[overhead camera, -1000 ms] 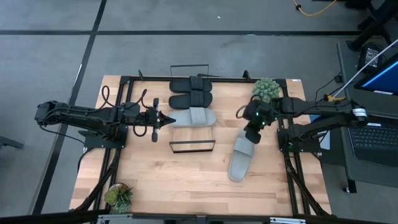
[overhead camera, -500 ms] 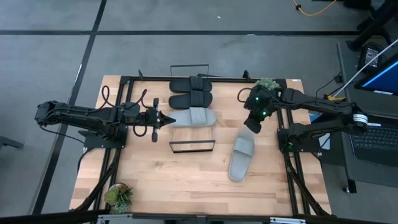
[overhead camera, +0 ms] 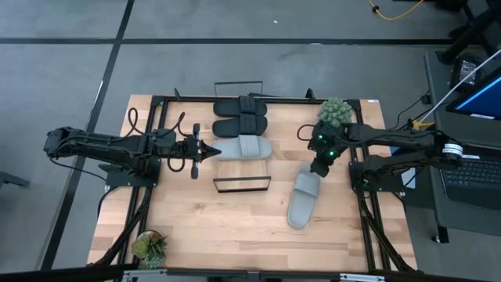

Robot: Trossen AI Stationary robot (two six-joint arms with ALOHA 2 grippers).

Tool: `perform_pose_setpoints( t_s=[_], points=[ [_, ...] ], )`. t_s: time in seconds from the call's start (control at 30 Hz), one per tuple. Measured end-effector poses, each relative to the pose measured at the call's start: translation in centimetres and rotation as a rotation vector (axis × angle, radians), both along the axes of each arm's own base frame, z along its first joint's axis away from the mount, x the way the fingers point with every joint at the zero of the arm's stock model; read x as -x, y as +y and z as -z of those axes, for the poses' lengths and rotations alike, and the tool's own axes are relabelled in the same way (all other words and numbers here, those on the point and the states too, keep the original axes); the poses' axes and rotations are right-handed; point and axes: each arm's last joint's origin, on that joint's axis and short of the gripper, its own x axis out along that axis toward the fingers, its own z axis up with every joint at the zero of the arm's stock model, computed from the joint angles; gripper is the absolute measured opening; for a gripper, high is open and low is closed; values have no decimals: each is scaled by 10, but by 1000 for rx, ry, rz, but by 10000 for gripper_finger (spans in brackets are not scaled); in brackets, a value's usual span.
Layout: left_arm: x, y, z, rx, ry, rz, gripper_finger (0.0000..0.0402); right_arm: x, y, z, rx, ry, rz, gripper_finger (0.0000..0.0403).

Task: Pick and place slides into the shelf
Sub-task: Put the gray slides on the shelf

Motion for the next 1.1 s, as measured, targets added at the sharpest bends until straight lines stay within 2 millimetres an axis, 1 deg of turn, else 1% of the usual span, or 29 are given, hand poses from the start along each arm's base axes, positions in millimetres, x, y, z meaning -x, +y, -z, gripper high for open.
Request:
perform_pose_setpoints(
  t_s=[0.13,0.4,0.53,0.7,0.97,1.1],
  points=[
    [0,0,0,1,0,1,0,-1,0,0,4,-11,-2,56],
    [0,0,0,1,0,2,0,-2,0,-1,24,-29,-27,133],
    [0,0,0,1,0,2,0,-2,0,-1,24,-29,-28,157],
    [0,0,0,2,0,2,0,-2,0,-1,59,-14,-20,171],
    [0,0,0,3,0,2,0,-5,7,0,128,4,-36,173],
    [0,0,0,4,0,1,0,-7,12,1,163,29,-16,173]
  ],
)
